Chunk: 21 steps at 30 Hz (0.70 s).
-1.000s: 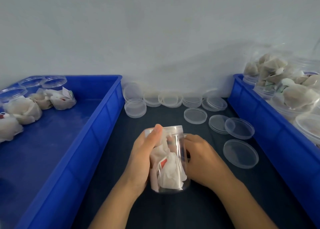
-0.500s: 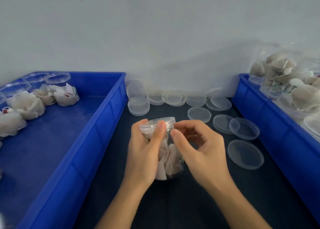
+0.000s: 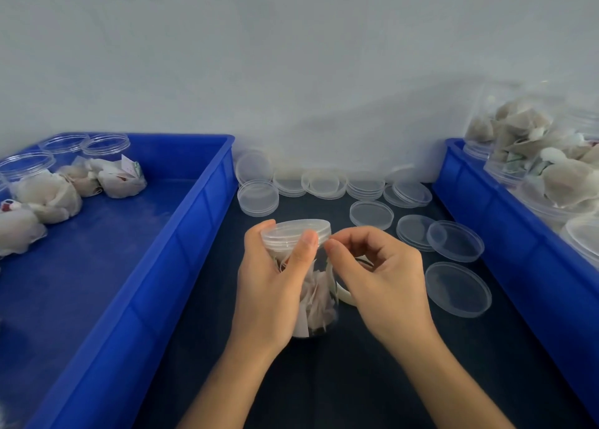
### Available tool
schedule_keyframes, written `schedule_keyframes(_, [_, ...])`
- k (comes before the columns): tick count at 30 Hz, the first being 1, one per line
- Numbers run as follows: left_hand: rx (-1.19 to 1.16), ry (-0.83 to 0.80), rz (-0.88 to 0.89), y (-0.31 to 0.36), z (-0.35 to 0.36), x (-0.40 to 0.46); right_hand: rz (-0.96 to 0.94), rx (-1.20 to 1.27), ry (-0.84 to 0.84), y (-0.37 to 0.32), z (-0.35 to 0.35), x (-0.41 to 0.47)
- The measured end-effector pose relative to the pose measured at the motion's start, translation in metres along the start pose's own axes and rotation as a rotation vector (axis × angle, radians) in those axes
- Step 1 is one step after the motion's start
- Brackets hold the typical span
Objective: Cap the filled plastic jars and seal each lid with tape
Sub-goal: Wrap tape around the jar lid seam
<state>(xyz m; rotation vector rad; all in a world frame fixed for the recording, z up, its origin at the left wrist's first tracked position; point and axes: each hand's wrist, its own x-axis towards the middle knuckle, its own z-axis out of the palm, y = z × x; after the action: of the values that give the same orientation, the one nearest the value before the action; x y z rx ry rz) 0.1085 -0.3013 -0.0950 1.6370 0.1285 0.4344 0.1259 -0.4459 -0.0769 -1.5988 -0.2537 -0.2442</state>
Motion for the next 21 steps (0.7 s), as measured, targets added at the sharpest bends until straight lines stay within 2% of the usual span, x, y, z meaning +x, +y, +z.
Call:
schedule_keyframes(8, [0.035, -0.041, 0.041, -0.005, -0.002, 0.002, 0.025, -0.006, -0.087, 0.004, -0.004, 0.003])
schedule_keyframes(13, [0.037, 0.036, 0.027, -0.005, -0.006, 0.005, -0.033, -0.076, -0.048, 0.0, -0.01, 0.003])
schedule_keyframes(21, [0.074, 0.046, 0.059, -0.005, -0.006, 0.005, 0.018, 0.041, -0.059, 0.0, -0.007, 0.006])
